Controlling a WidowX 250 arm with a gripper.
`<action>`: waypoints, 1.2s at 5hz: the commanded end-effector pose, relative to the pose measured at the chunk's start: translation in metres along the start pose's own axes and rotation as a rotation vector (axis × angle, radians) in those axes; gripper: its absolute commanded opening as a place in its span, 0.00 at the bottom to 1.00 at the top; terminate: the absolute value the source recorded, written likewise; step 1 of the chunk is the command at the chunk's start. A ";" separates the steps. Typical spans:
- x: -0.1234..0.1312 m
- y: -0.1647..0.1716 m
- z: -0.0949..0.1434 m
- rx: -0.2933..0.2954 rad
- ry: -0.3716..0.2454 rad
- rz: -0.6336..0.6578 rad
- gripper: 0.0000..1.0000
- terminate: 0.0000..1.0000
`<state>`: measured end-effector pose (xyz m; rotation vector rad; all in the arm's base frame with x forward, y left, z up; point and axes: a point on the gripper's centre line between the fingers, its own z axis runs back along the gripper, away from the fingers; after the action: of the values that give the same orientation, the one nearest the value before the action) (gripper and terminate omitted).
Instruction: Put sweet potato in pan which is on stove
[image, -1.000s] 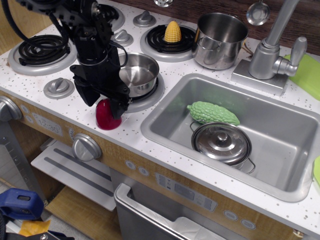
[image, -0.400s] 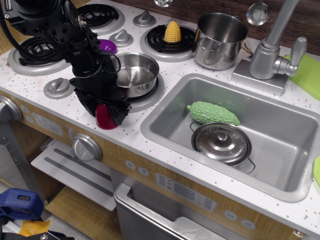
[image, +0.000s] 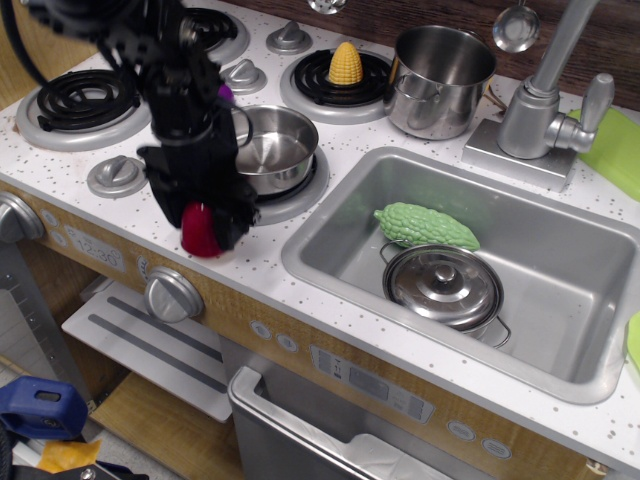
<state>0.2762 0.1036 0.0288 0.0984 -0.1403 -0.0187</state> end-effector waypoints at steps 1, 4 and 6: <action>0.025 0.013 0.062 0.088 -0.029 -0.014 0.00 0.00; 0.076 0.010 0.043 0.119 -0.211 -0.069 0.00 0.00; 0.087 0.022 0.024 0.067 -0.215 -0.117 1.00 0.00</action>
<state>0.3534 0.1171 0.0501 0.1487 -0.3127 -0.1466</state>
